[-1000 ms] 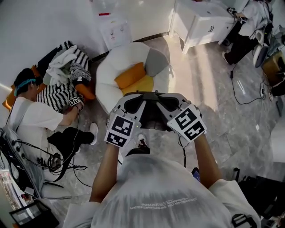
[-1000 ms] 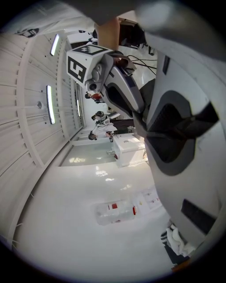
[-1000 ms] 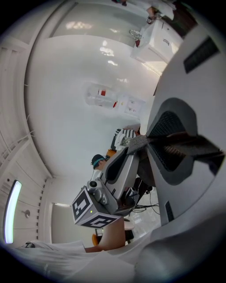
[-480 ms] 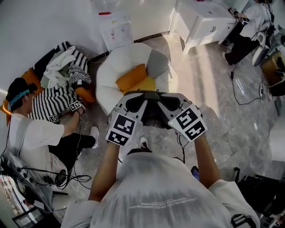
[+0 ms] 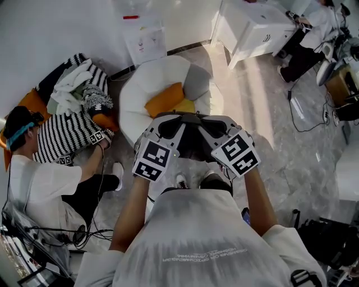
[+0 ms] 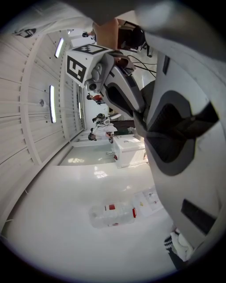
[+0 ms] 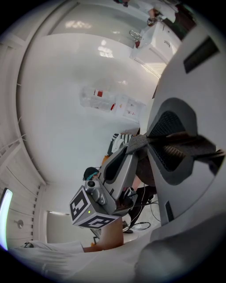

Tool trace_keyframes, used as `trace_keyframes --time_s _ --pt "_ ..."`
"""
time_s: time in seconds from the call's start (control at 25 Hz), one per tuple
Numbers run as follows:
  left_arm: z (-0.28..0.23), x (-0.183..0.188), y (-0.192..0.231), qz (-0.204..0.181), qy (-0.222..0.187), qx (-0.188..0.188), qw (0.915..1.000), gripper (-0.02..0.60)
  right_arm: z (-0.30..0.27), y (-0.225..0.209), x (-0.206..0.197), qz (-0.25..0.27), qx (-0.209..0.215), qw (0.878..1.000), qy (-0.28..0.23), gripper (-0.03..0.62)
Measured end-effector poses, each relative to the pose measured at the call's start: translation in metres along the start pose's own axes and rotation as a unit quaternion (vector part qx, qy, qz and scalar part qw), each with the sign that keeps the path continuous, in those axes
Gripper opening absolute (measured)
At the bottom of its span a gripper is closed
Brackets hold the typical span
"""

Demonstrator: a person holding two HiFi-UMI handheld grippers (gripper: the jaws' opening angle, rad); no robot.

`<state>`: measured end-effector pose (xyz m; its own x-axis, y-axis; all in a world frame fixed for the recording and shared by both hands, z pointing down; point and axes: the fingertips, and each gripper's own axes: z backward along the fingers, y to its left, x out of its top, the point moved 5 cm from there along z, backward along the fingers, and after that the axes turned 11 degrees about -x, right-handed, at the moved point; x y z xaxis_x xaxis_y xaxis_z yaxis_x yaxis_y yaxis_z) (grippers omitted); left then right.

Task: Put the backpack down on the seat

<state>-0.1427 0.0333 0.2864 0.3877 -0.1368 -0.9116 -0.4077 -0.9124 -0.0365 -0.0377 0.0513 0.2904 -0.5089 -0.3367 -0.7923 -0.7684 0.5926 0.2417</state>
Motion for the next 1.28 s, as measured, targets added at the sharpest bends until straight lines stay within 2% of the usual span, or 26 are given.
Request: trace_keyframes --time_s 0.2,0.48,0.92,1.28 --pt "-0.005 -0.002 0.012 0.001 0.002 -0.002 1.0 0.052 -0.012 -0.006 0.005 -0.005 0.001 1.0 -0.003 0.043" --pt "-0.021 -0.003 0.036 0.01 0.009 0.014 0.9998 0.054 -0.038 -0.026 0.008 0.003 0.018 1.0 -0.007 0.043" --pt "-0.072 0.001 0.085 0.025 0.031 0.039 0.9984 0.054 -0.091 -0.083 0.006 0.006 0.057 0.998 -0.011 0.043" --pt "-0.133 -0.001 0.131 0.055 0.049 0.052 0.996 0.052 -0.144 -0.141 -0.006 -0.009 0.095 0.995 0.0 0.043"
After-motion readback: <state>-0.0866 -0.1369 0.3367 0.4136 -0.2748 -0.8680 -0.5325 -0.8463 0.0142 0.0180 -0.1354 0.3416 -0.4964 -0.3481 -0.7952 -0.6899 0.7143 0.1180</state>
